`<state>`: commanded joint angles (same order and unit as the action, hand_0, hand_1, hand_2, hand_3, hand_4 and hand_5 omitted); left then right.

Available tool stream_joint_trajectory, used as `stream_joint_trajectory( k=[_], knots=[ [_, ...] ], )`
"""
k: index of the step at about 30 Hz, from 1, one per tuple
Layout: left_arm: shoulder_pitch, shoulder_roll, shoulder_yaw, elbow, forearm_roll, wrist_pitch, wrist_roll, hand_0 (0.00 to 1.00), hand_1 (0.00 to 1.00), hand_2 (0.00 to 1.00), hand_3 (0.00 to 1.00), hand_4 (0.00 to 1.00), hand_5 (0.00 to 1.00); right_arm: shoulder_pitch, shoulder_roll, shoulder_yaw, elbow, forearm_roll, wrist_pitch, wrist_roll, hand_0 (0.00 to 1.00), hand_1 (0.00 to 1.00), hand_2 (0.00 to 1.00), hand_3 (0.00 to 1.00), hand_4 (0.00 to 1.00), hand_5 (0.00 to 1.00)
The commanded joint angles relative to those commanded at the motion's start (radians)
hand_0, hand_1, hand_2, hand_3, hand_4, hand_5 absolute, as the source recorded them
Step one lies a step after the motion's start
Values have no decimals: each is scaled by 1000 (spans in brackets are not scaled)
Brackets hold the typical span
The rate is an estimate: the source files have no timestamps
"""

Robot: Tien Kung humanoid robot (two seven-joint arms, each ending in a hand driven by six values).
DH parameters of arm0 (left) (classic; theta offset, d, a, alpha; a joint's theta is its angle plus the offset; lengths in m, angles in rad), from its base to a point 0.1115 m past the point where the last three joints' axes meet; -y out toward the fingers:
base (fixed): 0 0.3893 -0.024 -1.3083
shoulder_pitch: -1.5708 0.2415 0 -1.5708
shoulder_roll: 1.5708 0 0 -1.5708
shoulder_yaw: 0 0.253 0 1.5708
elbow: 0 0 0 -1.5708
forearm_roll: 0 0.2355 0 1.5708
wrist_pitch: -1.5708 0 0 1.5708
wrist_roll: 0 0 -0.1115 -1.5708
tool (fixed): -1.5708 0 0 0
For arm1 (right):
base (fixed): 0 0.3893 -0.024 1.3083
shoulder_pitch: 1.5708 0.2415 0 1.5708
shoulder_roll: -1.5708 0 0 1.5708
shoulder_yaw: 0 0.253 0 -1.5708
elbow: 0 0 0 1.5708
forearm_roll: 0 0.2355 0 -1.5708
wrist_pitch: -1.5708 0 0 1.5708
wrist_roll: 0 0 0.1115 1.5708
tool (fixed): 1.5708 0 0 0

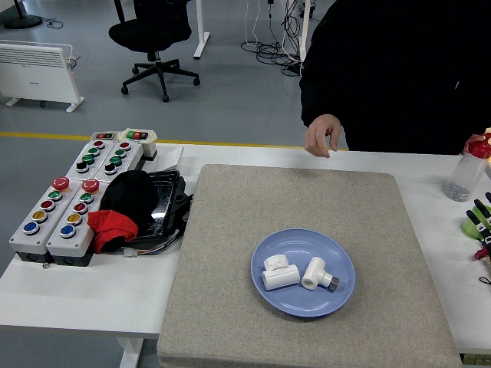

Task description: Pick pipe place plate twice

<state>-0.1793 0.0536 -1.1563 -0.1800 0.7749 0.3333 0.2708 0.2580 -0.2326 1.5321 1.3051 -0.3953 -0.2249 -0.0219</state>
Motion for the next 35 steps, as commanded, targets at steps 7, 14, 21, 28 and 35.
stream_joint_trajectory(
  k=[7,14,21,28,35],
  knots=[
    [-1,0,2,0,-1,0,0,722,763,729,685,419,998,0,0,1,2,3,0,0,804,759,820,794,560,649],
    [-1,0,1,0,0,0,0,722,763,729,685,419,998,1,-1,3,5,4,-1,1,804,759,822,793,559,650],
    [1,0,1,0,0,0,0,722,763,729,685,420,998,-2,-2,5,8,2,-1,1,804,759,821,793,560,651],
    [3,0,-2,0,5,0,0,721,763,729,685,421,998,-4,-2,3,8,2,-2,1,803,759,821,793,559,649],
    [8,0,-5,0,11,0,2,722,763,729,685,420,998,-8,-3,0,9,2,-3,1,803,759,820,793,560,649]
  ],
)
